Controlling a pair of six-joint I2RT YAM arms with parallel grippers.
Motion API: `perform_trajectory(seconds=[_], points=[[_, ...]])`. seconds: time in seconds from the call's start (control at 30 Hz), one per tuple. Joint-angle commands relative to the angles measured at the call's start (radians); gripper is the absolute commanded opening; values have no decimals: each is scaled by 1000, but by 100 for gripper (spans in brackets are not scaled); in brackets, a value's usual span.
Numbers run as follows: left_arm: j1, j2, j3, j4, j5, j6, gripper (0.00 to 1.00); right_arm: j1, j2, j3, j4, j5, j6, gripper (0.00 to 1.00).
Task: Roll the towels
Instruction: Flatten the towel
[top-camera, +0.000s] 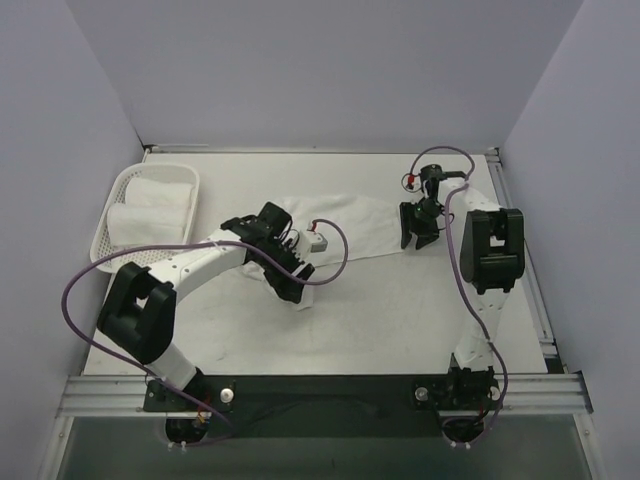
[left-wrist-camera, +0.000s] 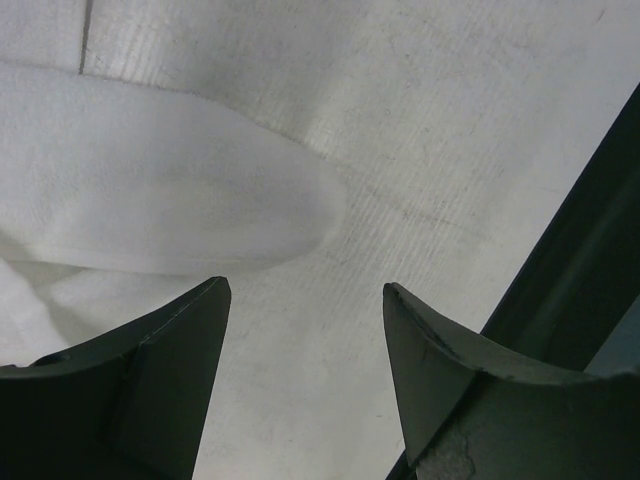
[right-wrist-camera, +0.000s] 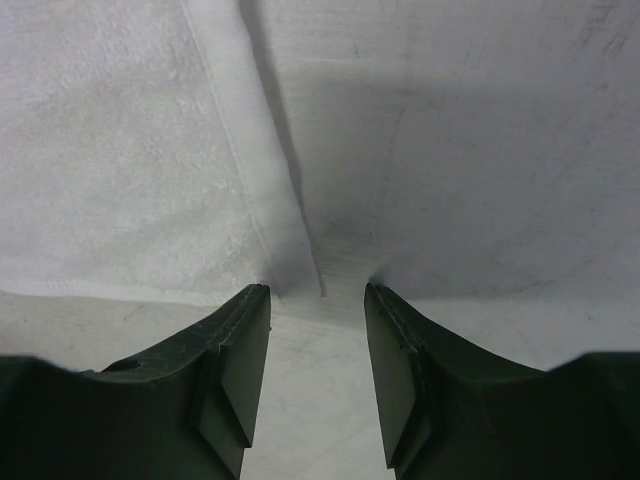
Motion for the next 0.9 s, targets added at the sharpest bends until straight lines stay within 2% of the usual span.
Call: perform_trajectory(seconds=[0.0, 0.1, 0.13, 0.3, 0.43, 0.73, 0.83, 0.87], points=[[-7, -52, -25, 31, 1, 80, 73, 7, 14, -13, -11, -13, 41, 42], [-35, -54, -42, 31, -46, 149, 75, 17, 23, -23, -8, -30, 49, 40], [-41, -52, -51, 31, -78, 165, 76, 17, 23, -23, -9, -41, 50, 31], [-84, -3, -42, 37, -145, 199, 76, 17, 26, -20, -11, -53, 55, 18], [-127, 38, -25, 58, -195, 193, 75, 16, 26, -16, -11, -70, 59, 1], [-207, 123, -19, 117, -301, 180, 69, -13, -21, -31, -11, -140, 75, 0], [-211, 143, -11, 131, -330, 165, 57, -18, -50, -43, -8, -159, 73, 0], [-211, 144, -10, 132, -341, 159, 43, -22, -56, -48, -8, -166, 73, 0]])
